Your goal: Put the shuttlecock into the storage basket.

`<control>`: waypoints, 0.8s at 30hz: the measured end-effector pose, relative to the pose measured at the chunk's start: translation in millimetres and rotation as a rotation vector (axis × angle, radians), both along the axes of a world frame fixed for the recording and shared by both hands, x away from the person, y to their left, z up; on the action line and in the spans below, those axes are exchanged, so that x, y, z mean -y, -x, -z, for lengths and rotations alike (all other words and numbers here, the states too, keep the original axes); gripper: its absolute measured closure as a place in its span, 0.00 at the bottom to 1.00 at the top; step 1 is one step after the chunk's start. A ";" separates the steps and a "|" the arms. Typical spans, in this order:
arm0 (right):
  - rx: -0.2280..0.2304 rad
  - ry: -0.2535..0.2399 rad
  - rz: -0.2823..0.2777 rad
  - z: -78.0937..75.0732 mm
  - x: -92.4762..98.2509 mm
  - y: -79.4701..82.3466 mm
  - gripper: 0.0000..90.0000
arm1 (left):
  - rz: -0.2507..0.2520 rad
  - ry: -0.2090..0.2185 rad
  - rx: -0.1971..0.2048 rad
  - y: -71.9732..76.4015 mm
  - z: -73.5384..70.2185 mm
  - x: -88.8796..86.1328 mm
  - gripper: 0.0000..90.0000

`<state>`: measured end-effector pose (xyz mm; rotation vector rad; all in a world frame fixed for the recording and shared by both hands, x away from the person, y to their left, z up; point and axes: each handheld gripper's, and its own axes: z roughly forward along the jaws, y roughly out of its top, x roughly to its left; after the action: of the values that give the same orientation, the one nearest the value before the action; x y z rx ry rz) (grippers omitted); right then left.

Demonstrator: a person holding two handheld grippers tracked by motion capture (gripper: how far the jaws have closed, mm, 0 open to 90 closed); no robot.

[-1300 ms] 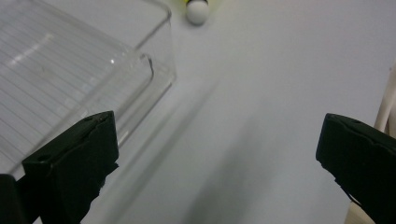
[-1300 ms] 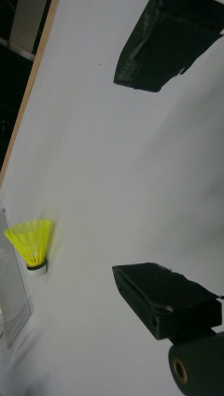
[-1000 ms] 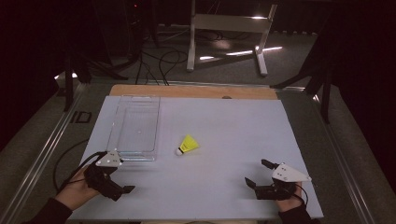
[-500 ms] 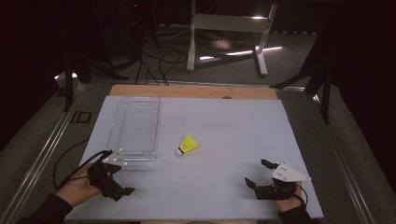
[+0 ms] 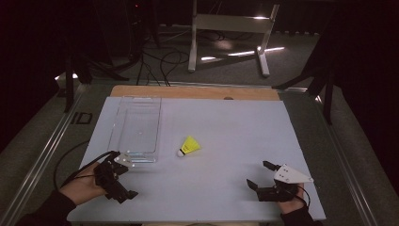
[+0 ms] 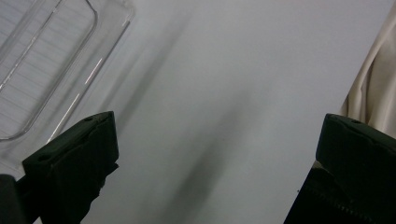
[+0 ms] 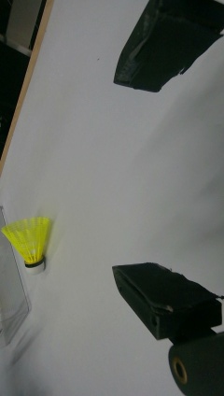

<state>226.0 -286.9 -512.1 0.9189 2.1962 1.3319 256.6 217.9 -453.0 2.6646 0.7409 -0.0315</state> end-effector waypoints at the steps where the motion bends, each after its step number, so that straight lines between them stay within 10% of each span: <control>1: 0.001 0.000 0.001 0.0 -0.1 0.1 0.09 | 0.004 -0.007 0.002 -0.6 -0.5 1.4 0.00; 24: 0.002 -0.001 0.002 -0.5 0.7 0.4 0.09 | 0.114 -0.009 -0.049 -11.6 -10.1 45.2 0.00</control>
<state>225.5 -287.6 -511.6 0.9196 2.1933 1.3322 268.3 172.7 -442.9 2.7207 0.6053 -0.1243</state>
